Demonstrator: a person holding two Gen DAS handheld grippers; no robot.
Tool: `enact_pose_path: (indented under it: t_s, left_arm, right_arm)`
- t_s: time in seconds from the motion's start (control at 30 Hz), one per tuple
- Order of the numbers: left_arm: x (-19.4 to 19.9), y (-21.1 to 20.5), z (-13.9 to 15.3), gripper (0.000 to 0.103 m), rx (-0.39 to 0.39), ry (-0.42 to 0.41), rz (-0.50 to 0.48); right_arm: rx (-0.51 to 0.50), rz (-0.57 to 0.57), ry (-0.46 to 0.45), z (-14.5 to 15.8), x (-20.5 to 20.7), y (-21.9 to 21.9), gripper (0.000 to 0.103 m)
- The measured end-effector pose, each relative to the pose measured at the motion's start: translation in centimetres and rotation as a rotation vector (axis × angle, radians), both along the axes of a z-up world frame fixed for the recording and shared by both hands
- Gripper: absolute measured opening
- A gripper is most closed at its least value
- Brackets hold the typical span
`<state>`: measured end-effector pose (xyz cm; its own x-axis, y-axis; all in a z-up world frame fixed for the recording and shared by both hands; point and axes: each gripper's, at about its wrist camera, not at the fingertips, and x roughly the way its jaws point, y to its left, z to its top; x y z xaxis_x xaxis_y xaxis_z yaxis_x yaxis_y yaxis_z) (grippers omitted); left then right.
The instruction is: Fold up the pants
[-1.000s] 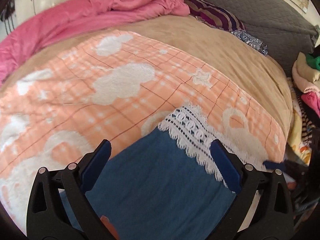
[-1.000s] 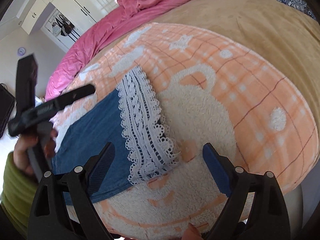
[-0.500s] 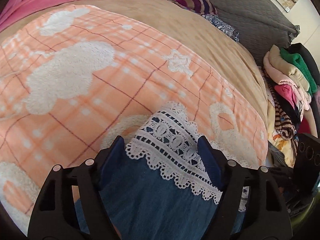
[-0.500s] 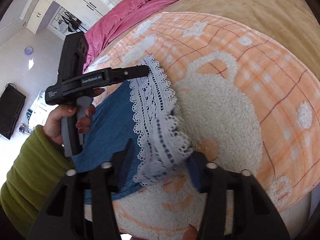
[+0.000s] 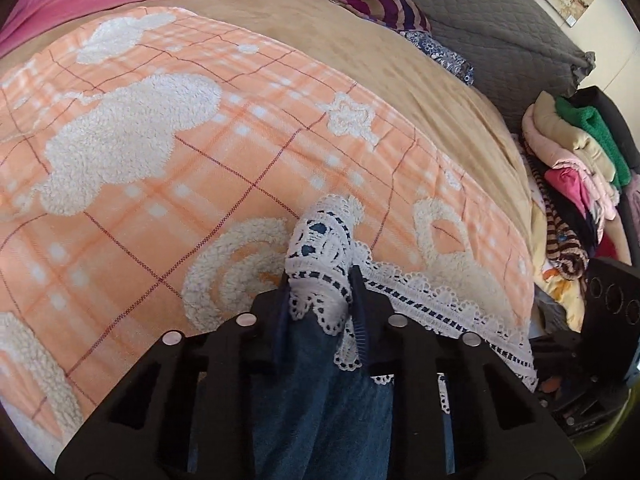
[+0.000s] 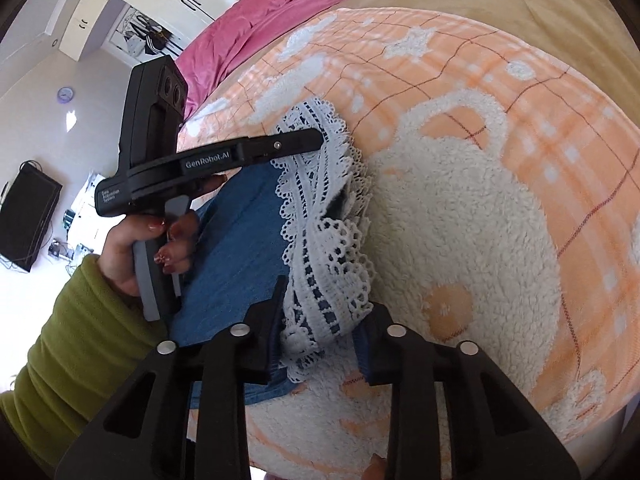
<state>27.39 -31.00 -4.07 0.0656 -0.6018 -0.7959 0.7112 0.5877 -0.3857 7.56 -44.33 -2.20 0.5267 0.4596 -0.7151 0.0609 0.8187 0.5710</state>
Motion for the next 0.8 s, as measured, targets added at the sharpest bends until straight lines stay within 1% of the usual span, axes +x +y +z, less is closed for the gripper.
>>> enact_pose_path:
  t_s: [0.07, 0.13, 0.2, 0.27, 0.4, 0.47, 0.53, 0.57, 0.63, 0.7, 0.77, 0.8]
  left_arm:
    - [-0.2, 0.0, 0.3, 0.014, 0.014, -0.003, 0.004]
    - [-0.3, 0.4, 0.8, 0.013, 0.020, -0.015, 0.018]
    - [-0.5, 1.1, 1.8, 0.013, -0.004, -0.018, 0.038]
    - [-0.8, 2.4, 3.3, 0.013, -0.043, -0.038, 0.046]
    - [-1.5, 7.0, 6.8, 0.013, -0.118, -0.076, 0.096]
    - [-1.8, 9.7, 7.9, 0.013, -0.144, -0.081, 0.123]
    - [-2.3, 12.4, 8.3, 0.014, -0.160, -0.094, 0.151]
    - [-2.6, 13.9, 8.3, 0.014, -0.182, -0.092, 0.166]
    - [-3.2, 16.1, 7.6, 0.015, -0.207, -0.072, 0.202]
    - [-3.4, 17.7, 6.0, 0.017, -0.180, -0.040, 0.258]
    - [-3.7, 19.1, 4.9, 0.023, -0.144, -0.005, 0.318]
    - [-3.7, 20.0, 4.5, 0.024, -0.140, 0.011, 0.356]
  right_arm:
    - [-0.005, 0.006, -0.014, 0.2, 0.1, 0.3, 0.024]
    - [0.003, 0.020, -0.053, 0.8, -0.1, 0.6, 0.023]
    - [0.020, 0.042, -0.104, 1.5, -0.3, 0.9, 0.023]
    - [0.031, 0.087, -0.183, 2.8, -0.6, 1.9, 0.023]
    - [0.045, 0.178, -0.302, 4.8, -0.9, 4.7, 0.023]
    - [0.056, 0.240, -0.354, 5.6, -0.9, 6.7, 0.023]
    - [0.055, 0.316, -0.395, 6.4, -0.6, 9.1, 0.023]
    - [0.039, 0.350, -0.407, 6.6, -0.6, 10.4, 0.023]
    - [-0.002, 0.424, -0.403, 6.5, -0.4, 13.3, 0.023]
    - [-0.043, 0.482, -0.370, 5.6, 0.0, 15.9, 0.023]
    - [-0.105, 0.534, -0.330, 4.5, 0.7, 18.2, 0.023]
    - [-0.134, 0.559, -0.319, 4.1, 1.0, 19.3, 0.023]
